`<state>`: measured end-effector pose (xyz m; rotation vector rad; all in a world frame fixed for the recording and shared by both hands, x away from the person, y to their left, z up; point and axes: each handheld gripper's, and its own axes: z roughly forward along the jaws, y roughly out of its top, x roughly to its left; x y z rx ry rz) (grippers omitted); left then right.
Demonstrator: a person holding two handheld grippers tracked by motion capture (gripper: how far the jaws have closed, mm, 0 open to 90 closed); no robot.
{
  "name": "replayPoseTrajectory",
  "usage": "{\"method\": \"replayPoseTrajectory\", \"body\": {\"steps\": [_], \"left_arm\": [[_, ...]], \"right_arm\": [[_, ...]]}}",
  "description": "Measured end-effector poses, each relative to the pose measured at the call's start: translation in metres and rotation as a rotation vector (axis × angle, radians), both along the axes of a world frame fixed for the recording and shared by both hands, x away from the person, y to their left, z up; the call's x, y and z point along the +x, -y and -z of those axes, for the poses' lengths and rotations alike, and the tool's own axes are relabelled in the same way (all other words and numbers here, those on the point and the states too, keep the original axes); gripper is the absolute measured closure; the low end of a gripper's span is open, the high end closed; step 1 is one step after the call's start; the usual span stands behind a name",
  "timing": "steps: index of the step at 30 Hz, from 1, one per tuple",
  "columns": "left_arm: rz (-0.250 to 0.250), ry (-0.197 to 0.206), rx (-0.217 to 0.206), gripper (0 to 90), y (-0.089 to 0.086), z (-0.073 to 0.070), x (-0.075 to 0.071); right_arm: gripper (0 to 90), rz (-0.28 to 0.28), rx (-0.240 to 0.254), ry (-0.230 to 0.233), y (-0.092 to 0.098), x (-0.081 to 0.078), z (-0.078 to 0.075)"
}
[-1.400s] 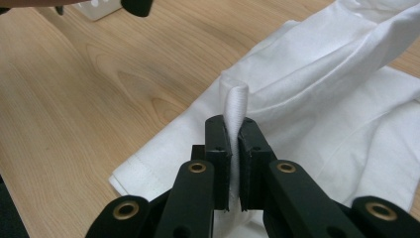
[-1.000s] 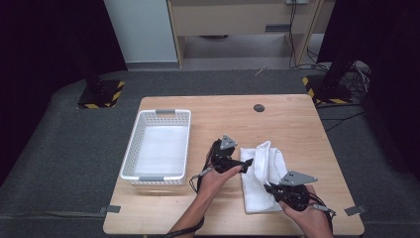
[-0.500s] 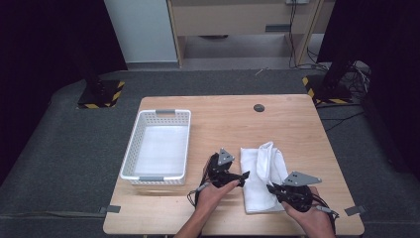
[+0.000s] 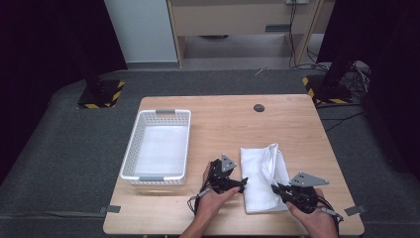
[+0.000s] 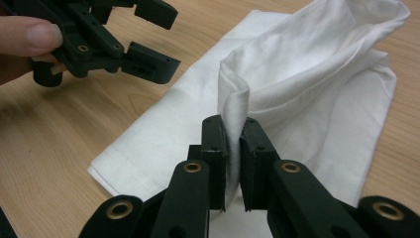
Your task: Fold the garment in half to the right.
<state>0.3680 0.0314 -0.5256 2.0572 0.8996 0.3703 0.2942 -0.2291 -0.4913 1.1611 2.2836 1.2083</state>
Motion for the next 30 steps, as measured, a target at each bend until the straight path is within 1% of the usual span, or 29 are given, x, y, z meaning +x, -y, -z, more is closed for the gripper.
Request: {"method": "replayPoseTrajectory", "body": {"steps": [4, 8, 12, 15, 17, 20, 23, 30], "left_arm": [[-0.005, -0.009, 0.005, 5.4, 0.002, 0.0, -0.005], [-0.005, -0.006, 0.033, 5.5, 0.003, 0.0, -0.011], [-0.013, -0.008, 0.034, 5.6, 0.003, 0.0, -0.014], [-0.017, -0.022, 0.03, 5.7, 0.005, 0.001, -0.016], [-0.012, -0.032, 0.039, 5.7, 0.007, 0.003, -0.018], [-0.004, -0.032, 0.057, 5.7, 0.011, 0.005, -0.021], [-0.01, -0.035, 0.064, 5.8, 0.012, 0.007, -0.022], [-0.016, -0.035, 0.084, 5.7, 0.012, 0.008, -0.026]], "right_arm": [[82.1, 0.022, 0.001, -0.003, 0.004, -0.002, 0.003], [81.9, 0.039, 0.006, -0.007, 0.006, -0.003, 0.008], [81.4, 0.058, 0.016, -0.01, 0.008, -0.005, 0.012], [81.0, 0.07, 0.015, -0.014, 0.011, -0.006, 0.013], [80.5, 0.08, 0.016, -0.02, 0.013, -0.006, 0.014], [79.1, 0.094, 0.016, -0.029, 0.016, -0.007, 0.016], [77.8, 0.111, 0.02, -0.042, 0.019, -0.01, 0.018], [77.8, 0.128, 0.016, -0.067, 0.026, -0.014, 0.023]]}}
